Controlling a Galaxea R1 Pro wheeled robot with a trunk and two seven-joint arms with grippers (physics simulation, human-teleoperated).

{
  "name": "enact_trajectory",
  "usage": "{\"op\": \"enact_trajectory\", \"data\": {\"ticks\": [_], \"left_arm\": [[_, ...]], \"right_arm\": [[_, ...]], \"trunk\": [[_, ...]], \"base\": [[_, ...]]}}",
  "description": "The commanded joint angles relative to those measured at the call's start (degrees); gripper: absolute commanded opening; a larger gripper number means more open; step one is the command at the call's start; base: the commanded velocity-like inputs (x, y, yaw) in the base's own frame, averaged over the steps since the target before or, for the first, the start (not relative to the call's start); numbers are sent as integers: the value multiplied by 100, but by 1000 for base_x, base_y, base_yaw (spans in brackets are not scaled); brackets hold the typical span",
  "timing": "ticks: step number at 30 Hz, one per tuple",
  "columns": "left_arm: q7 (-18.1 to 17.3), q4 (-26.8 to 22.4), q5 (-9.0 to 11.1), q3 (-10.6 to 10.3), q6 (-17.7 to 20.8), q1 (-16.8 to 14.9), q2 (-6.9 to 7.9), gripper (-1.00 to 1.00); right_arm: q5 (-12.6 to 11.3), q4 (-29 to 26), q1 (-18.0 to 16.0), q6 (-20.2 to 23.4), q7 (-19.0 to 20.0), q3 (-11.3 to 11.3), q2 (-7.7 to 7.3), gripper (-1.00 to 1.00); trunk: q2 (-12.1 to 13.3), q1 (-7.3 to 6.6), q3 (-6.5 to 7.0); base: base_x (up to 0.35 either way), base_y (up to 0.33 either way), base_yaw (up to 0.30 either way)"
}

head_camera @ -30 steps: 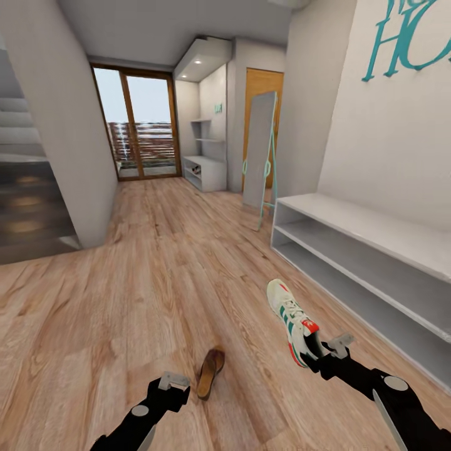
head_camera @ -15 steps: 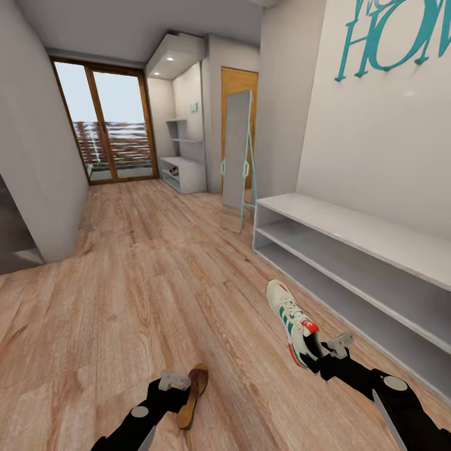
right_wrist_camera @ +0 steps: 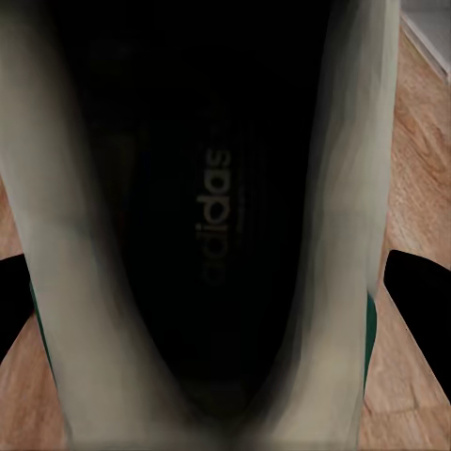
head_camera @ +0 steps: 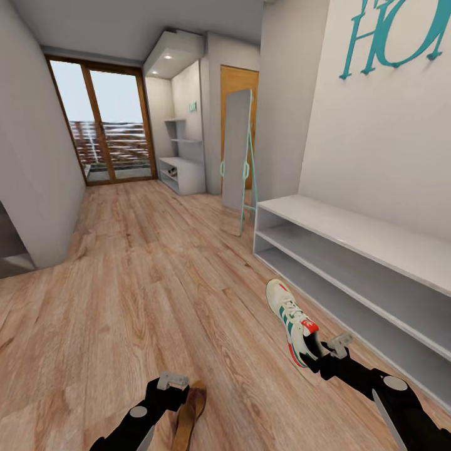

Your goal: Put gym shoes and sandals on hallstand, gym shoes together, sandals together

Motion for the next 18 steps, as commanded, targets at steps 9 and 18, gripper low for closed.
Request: {"op": "enact_trajectory", "data": {"ticks": [9,18], "left_arm": [[20,-5,36,17,20,-6,-1,100],[13,-3,41,-7,60,-59,-30,100]], "right_arm": [[16,-26,-3,35,34,-10,11,-100],[8,-30,-3,37,34,-31,11,-100]], "trunk": [[-2,-1,-8],[-243,131,-178]], "base": [[8,0,2],[0,0,63]]}}
